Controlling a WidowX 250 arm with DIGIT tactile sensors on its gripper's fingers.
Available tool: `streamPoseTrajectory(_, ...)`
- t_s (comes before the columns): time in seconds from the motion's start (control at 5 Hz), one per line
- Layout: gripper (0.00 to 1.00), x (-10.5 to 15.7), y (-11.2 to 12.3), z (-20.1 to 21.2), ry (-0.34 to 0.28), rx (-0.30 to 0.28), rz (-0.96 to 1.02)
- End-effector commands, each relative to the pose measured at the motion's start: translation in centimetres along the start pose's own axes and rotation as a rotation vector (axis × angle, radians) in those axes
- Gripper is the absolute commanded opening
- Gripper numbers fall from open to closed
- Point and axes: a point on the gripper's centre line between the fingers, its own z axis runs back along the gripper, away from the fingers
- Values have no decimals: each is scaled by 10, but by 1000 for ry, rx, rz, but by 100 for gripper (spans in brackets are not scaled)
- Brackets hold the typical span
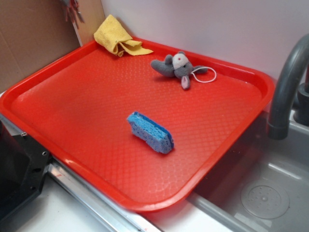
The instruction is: Grab the silver keys.
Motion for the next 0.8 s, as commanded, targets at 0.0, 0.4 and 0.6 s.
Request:
streamPoseTrajectory(0.0,0,14,-23,6,36,-70,92)
streamPoseTrajectory(0.4,0,0,-49,26,-28,-142,43)
streamPoseTrajectory(0.6,0,-5,-51,26,-44,-127,39)
